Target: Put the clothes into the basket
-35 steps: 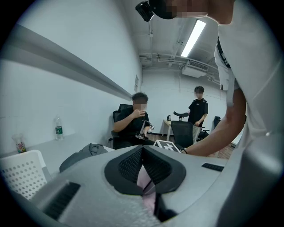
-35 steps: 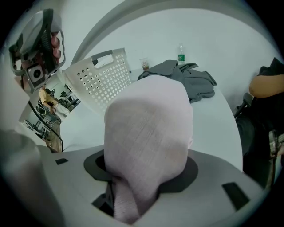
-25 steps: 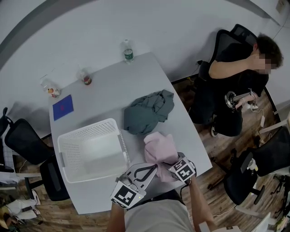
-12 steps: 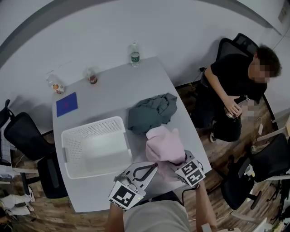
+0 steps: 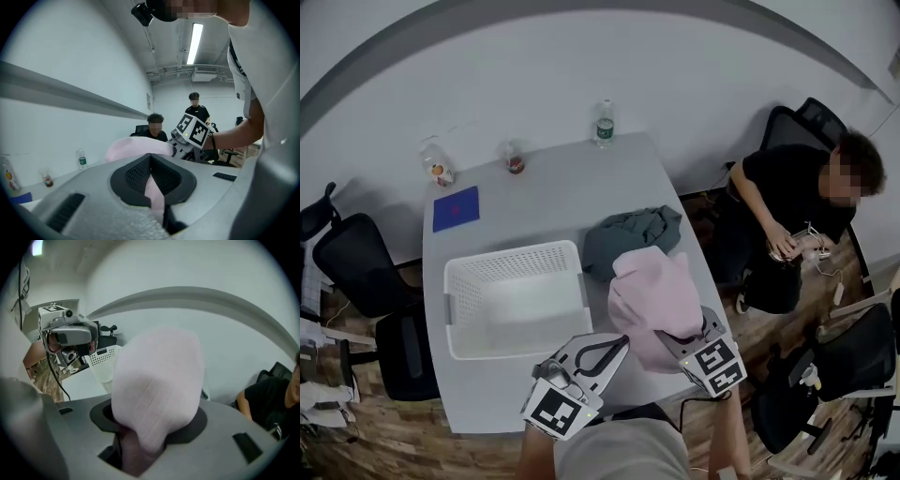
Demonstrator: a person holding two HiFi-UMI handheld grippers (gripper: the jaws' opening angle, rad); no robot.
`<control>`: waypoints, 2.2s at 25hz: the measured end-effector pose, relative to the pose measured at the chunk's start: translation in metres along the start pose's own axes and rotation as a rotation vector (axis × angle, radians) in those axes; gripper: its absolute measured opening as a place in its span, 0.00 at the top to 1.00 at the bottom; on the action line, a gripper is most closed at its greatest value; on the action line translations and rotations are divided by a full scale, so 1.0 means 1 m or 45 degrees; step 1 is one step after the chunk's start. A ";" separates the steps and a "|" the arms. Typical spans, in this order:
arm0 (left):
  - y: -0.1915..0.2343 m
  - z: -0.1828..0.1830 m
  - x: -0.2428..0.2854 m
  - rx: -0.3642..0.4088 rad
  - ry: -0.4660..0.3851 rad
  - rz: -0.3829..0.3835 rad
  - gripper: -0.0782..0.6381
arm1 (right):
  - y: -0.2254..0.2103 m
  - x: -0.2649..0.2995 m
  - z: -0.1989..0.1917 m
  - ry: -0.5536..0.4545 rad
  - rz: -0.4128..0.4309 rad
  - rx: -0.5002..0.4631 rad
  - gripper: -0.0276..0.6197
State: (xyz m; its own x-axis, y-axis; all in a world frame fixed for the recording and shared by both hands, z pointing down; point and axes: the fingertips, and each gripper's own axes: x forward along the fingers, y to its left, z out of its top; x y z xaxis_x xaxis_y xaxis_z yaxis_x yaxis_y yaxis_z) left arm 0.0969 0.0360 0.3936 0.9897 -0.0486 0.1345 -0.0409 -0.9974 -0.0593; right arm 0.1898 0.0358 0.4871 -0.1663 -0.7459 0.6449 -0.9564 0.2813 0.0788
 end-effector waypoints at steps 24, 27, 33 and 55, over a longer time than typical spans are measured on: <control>0.062 0.048 -0.102 0.086 -0.071 0.381 0.88 | 0.063 -0.007 0.183 -0.277 0.091 -0.404 0.60; 0.070 0.047 -0.117 0.078 -0.070 0.434 0.88 | 0.077 0.004 0.195 -0.285 0.133 -0.438 0.60; 0.086 0.033 -0.148 0.058 -0.064 0.544 0.88 | 0.109 0.039 0.208 -0.288 0.241 -0.494 0.61; 0.130 -0.031 -0.194 -0.109 0.016 0.702 0.88 | 0.178 0.174 0.168 -0.024 0.509 -0.628 0.67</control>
State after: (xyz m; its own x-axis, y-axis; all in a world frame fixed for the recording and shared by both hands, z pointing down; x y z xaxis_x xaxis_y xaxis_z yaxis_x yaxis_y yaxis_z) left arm -0.1049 -0.0861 0.3905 0.8167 -0.5648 0.1181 -0.5640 -0.8247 -0.0435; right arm -0.0496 -0.1454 0.4860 -0.4961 -0.5347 0.6841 -0.5969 0.7822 0.1785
